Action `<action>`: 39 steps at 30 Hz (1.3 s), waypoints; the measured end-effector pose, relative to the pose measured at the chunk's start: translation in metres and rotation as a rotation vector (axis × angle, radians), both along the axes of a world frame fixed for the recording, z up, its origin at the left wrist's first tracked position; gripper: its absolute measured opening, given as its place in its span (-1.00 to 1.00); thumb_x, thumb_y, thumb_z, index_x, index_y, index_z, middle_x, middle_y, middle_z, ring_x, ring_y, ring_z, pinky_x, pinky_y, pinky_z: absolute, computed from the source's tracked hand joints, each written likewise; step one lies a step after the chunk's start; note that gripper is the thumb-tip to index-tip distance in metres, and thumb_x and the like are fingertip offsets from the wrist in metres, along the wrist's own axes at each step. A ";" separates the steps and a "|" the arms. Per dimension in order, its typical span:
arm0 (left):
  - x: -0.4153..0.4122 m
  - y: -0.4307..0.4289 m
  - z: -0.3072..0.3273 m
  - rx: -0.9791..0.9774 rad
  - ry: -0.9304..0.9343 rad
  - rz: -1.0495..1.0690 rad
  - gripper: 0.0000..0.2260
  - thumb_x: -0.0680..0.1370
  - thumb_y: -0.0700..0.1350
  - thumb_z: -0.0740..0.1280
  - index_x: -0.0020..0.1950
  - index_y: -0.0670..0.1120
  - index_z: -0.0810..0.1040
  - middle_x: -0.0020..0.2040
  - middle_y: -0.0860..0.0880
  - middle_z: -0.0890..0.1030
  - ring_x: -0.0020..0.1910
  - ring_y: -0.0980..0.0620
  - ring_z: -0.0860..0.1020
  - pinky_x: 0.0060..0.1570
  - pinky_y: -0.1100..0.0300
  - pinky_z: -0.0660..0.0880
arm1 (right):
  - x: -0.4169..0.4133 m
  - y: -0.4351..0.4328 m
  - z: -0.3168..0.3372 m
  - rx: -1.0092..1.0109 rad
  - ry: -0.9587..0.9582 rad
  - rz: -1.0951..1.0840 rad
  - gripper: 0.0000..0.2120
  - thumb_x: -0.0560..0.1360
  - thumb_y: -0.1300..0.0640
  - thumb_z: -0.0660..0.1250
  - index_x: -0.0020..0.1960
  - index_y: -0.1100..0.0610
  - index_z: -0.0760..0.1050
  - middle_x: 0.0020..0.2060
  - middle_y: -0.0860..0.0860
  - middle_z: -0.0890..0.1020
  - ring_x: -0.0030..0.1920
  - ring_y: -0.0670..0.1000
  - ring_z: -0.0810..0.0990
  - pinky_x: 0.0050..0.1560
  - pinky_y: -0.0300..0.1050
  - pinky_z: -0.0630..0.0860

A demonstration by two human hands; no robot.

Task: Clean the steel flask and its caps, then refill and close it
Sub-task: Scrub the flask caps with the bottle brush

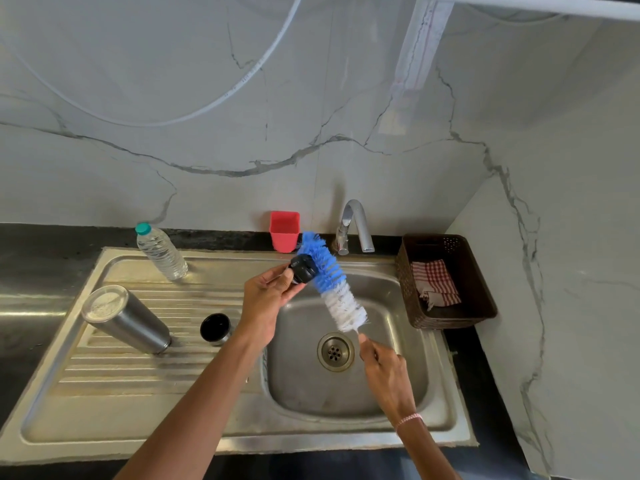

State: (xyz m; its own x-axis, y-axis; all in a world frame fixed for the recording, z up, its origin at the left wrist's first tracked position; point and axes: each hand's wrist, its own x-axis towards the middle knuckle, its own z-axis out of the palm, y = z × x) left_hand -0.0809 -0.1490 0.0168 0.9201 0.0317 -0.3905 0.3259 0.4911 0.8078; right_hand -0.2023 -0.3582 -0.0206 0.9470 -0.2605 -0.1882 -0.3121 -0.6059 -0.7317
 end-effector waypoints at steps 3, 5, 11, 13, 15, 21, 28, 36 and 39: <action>0.002 0.005 0.002 0.023 -0.014 0.002 -0.81 0.58 -0.31 0.38 0.18 -0.22 0.66 0.06 -0.16 0.75 0.03 -0.11 0.74 0.02 0.15 0.68 | -0.006 -0.001 -0.004 0.007 -0.010 -0.003 -0.49 0.62 -0.26 0.10 -0.41 -0.02 0.23 -0.58 -0.12 0.30 -0.51 -0.12 0.24 -0.38 -0.12 0.26; -0.006 -0.003 0.001 0.053 -0.028 -0.068 -0.80 0.58 -0.32 0.39 0.19 -0.21 0.66 0.05 -0.14 0.75 0.05 -0.12 0.74 -0.02 0.18 0.68 | 0.001 0.004 -0.002 0.000 -0.008 0.001 -0.49 0.64 -0.23 0.12 -0.42 -0.03 0.21 -0.58 -0.12 0.32 -0.50 -0.13 0.24 -0.38 -0.11 0.26; -0.007 -0.007 0.001 0.040 -0.048 -0.050 -0.81 0.59 -0.33 0.38 0.20 -0.22 0.65 0.05 -0.16 0.75 0.07 -0.12 0.73 -0.03 0.19 0.67 | 0.013 0.009 0.003 -0.025 -0.016 -0.022 -0.47 0.67 -0.17 0.16 -0.44 -0.02 0.22 -0.58 -0.10 0.34 -0.48 -0.08 0.26 -0.36 -0.07 0.27; 0.000 0.002 0.003 0.026 -0.041 0.008 -0.78 0.59 -0.34 0.38 0.23 -0.25 0.63 0.08 -0.17 0.74 0.09 -0.12 0.72 -0.04 0.20 0.67 | 0.002 0.005 0.002 -0.026 -0.010 -0.013 -0.47 0.67 -0.16 0.17 -0.44 -0.03 0.20 -0.58 -0.10 0.33 -0.49 -0.11 0.24 -0.37 -0.09 0.26; 0.003 0.009 0.002 0.019 -0.044 0.047 -0.76 0.59 -0.34 0.38 0.26 -0.27 0.62 0.10 -0.19 0.73 0.09 -0.12 0.72 -0.01 0.17 0.68 | -0.008 0.000 0.000 -0.021 -0.005 -0.015 -0.47 0.66 -0.16 0.18 -0.44 -0.05 0.19 -0.59 -0.12 0.33 -0.50 -0.11 0.24 -0.38 -0.10 0.24; -0.012 -0.007 -0.005 0.070 -0.037 -0.043 -0.78 0.58 -0.35 0.39 0.23 -0.26 0.64 0.00 -0.14 0.76 0.06 -0.11 0.73 -0.05 0.18 0.68 | 0.005 0.012 0.009 -0.011 0.010 -0.013 -0.48 0.67 -0.13 0.17 -0.43 -0.02 0.23 -0.58 -0.10 0.35 -0.51 -0.12 0.27 -0.37 -0.09 0.29; -0.005 0.001 -0.005 0.054 0.026 -0.005 -0.81 0.59 -0.29 0.40 0.20 -0.27 0.64 0.06 -0.19 0.75 0.02 -0.15 0.74 0.02 0.15 0.68 | 0.006 0.002 0.020 -0.114 -0.092 -0.142 -0.59 0.65 -0.13 0.21 -0.30 0.02 0.51 -0.54 -0.09 0.50 -0.52 -0.07 0.46 -0.43 -0.15 0.39; -0.010 -0.014 -0.002 0.138 0.008 -0.058 -0.85 0.58 -0.29 0.43 0.14 -0.28 0.67 0.02 -0.22 0.75 0.02 -0.15 0.74 0.05 0.07 0.69 | 0.013 0.014 0.021 -0.298 -0.271 -0.111 -0.69 0.63 -0.10 0.28 -0.18 0.03 0.61 -0.58 -0.05 0.43 -0.57 0.02 0.37 -0.52 -0.15 0.27; -0.013 -0.016 -0.002 0.126 -0.021 -0.071 -0.86 0.59 -0.32 0.42 0.13 -0.24 0.67 0.01 -0.20 0.75 0.04 -0.16 0.73 0.03 0.10 0.69 | 0.028 0.013 0.024 -0.281 -0.256 -0.123 -0.71 0.64 -0.13 0.25 -0.10 -0.02 0.64 -0.55 -0.06 0.47 -0.53 0.03 0.45 -0.48 -0.11 0.35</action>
State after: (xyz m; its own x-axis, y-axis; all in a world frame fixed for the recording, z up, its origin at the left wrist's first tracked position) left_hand -0.0940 -0.1651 0.0145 0.9295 0.0134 -0.3685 0.3391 0.3619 0.8684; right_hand -0.1747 -0.3450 0.0031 0.9126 -0.3824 0.1448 -0.2236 -0.7633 -0.6061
